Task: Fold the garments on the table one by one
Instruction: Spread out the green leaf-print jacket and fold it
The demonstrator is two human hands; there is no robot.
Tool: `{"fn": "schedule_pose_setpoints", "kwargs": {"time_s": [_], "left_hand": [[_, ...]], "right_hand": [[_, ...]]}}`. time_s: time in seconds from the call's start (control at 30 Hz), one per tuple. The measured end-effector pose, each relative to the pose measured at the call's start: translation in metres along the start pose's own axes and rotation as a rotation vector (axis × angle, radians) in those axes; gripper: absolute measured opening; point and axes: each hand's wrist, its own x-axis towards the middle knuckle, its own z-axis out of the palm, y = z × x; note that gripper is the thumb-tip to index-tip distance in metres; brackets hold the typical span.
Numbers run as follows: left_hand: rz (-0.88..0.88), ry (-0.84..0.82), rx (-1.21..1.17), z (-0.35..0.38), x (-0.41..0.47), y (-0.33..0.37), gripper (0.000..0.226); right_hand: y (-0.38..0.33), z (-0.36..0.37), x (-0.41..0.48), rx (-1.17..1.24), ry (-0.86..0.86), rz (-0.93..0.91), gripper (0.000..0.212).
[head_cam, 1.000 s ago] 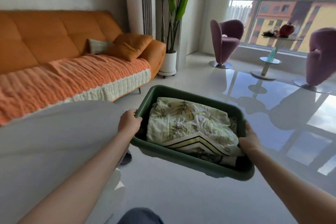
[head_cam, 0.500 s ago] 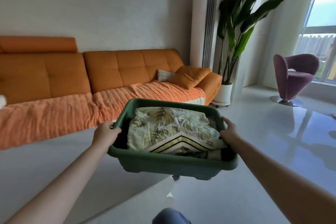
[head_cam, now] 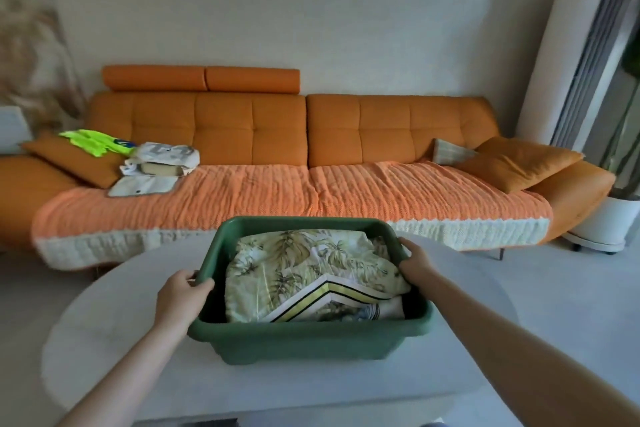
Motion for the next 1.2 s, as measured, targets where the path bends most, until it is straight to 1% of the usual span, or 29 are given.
{"fn": "schedule_pose_setpoints", "kwargs": {"time_s": [0.17,0.3,0.53,0.7,0.8,1.0,1.13,1.2], "left_hand": [[-0.052,0.047,0.006,-0.007,0.008,-0.027,0.023],[-0.094,0.079,0.018,-0.005,0.009,-0.038,0.026],[-0.051,0.096,0.058,0.001,0.007,-0.035,0.029],[-0.025,0.073,0.091,0.003,0.011,-0.033,0.029],[-0.016,0.054,0.101,0.004,0.016,-0.032,0.029],[-0.013,0.046,0.126,0.007,0.02,-0.034,0.027],[-0.002,0.048,0.12,0.006,0.024,-0.034,0.028],[-0.021,0.023,0.109,0.008,0.022,-0.037,0.031]], "right_hand": [[-0.004,0.034,0.018,-0.018,-0.043,-0.011,0.06],[-0.007,0.044,0.025,-0.054,-0.074,-0.027,0.057],[0.001,0.048,0.03,-0.087,-0.068,-0.095,0.053],[0.003,0.051,0.033,-0.12,-0.061,-0.135,0.051],[0.007,0.051,0.036,-0.124,-0.062,-0.129,0.051],[0.008,0.051,0.036,-0.081,-0.063,-0.124,0.049],[0.007,0.051,0.038,-0.054,-0.072,-0.13,0.051],[0.007,0.05,0.037,-0.005,-0.076,-0.083,0.054]]}}
